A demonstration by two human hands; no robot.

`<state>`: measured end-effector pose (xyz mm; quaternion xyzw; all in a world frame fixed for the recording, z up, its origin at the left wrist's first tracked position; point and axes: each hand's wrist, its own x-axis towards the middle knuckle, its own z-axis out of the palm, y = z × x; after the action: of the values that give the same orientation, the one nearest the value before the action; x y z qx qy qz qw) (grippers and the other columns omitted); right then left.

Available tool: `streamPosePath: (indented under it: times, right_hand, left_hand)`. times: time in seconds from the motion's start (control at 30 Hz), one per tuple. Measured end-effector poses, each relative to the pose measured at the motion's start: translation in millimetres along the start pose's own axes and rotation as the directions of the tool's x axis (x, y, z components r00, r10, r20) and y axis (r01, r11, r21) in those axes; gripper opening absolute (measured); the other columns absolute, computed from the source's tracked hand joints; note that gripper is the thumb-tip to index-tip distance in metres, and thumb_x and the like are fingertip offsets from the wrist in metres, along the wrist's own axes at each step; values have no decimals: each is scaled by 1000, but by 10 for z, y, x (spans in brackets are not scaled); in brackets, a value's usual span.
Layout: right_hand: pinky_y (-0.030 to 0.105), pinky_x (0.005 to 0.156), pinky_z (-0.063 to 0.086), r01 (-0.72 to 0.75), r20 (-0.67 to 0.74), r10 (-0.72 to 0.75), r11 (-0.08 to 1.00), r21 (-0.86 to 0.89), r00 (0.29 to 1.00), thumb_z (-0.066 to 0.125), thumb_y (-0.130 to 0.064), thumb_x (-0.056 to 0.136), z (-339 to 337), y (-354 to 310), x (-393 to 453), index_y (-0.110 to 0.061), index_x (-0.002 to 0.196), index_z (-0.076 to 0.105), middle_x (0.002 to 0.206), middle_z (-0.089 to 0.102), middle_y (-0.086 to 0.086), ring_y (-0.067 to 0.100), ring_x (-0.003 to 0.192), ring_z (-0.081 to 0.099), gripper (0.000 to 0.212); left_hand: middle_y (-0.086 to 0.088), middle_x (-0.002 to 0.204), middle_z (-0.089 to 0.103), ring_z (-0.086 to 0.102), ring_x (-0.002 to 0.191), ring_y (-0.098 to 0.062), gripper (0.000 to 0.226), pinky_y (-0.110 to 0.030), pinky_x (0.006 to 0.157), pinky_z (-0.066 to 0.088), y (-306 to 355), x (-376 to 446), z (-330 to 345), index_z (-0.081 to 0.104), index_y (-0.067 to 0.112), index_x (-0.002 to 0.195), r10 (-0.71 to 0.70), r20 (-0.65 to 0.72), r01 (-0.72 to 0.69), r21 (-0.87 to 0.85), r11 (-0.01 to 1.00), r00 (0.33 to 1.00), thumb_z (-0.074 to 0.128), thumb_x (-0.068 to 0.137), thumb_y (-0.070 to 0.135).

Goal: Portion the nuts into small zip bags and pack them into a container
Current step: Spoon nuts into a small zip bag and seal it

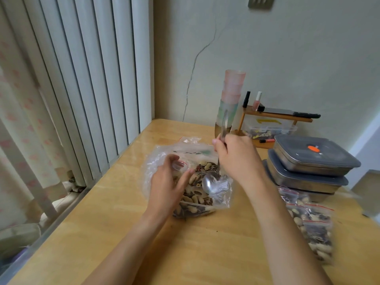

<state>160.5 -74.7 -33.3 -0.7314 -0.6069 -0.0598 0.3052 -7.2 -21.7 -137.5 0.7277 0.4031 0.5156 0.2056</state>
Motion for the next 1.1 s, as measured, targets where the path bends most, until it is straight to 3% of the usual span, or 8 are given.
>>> streamPosePath:
  times: [0.2, 0.3, 0.4, 0.5, 0.6, 0.77, 0.97, 1.1]
  right_hand:
    - [48, 70, 59, -40, 72, 43, 998, -47, 996, 46, -40, 106, 19, 10, 5, -14, 82, 67, 76, 63, 7, 27, 71, 65, 41]
    - [48, 66, 59, -36, 96, 36, 999, -8, 995, 44, -35, 107, 32, -9, 0, -8, 82, 66, 70, 66, 11, 26, 62, 68, 43]
    - [40, 67, 61, -72, 148, 58, 993, 92, 987, 40, -30, 109, 44, -34, -25, -2, 85, 67, 63, 70, 10, 12, 46, 67, 46]
    - [32, 60, 60, -171, 192, 135, 967, 187, 972, 41, -26, 109, 50, -7, -30, -2, 87, 68, 62, 71, 7, 14, 45, 68, 42]
    - [28, 48, 55, -331, 292, 243, 894, 303, 925, 42, -21, 109, 57, 76, -27, -1, 91, 65, 64, 73, 10, 24, 51, 72, 36]
    - [34, 54, 62, -553, 463, 344, 693, 462, 817, 43, -21, 111, 131, 129, -57, 8, 99, 61, 69, 73, 21, 37, 64, 76, 37]
    - [28, 48, 59, -600, 438, 411, 591, 539, 799, 44, -21, 111, 106, 167, -37, 10, 100, 62, 75, 72, 26, 37, 62, 75, 38]
    - [25, 44, 54, -578, 352, 462, 585, 569, 814, 45, -24, 111, 28, 245, -12, 9, 99, 63, 73, 71, 23, 32, 57, 74, 40]
  left_hand:
    - [10, 106, 63, 63, 95, -9, 55, -34, 80, 56, -16, 3, -14, 49, 19, 124, -34, -4, 34, 41, 999, 999, 66, 88, 56]
    - [8, 100, 68, 66, 92, -11, 57, -35, 79, 57, -45, 25, -20, 51, 15, 128, -88, 13, 87, 62, 994, 996, 66, 90, 54]
    - [8, 85, 70, 66, 81, -10, 56, -33, 70, 54, -64, 16, -17, 53, 12, 129, -128, 35, 125, 77, 989, 991, 66, 92, 52]
    - [8, 79, 70, 66, 79, -12, 54, -36, 71, 54, -77, 3, -1, 54, 11, 128, -149, 47, 145, 78, 986, 988, 67, 93, 49]
    - [5, 76, 71, 66, 78, -13, 54, -40, 74, 55, -85, 0, 10, 54, 11, 128, -173, 61, 169, 72, 983, 983, 67, 92, 49]
    - [4, 61, 67, 63, 65, -5, 53, -31, 63, 51, -78, -26, 16, 53, 13, 128, -185, 86, 180, 67, 981, 979, 66, 93, 51]
    - [0, 69, 71, 67, 67, -10, 36, -33, 66, 55, -70, -6, -15, 54, 21, 111, -186, 50, 186, -4, 982, 981, 66, 93, 49]
    - [3, 60, 68, 65, 63, -4, 23, -24, 64, 51, -73, 11, -23, 54, 26, 103, -176, 20, 177, -16, 984, 984, 67, 95, 42]
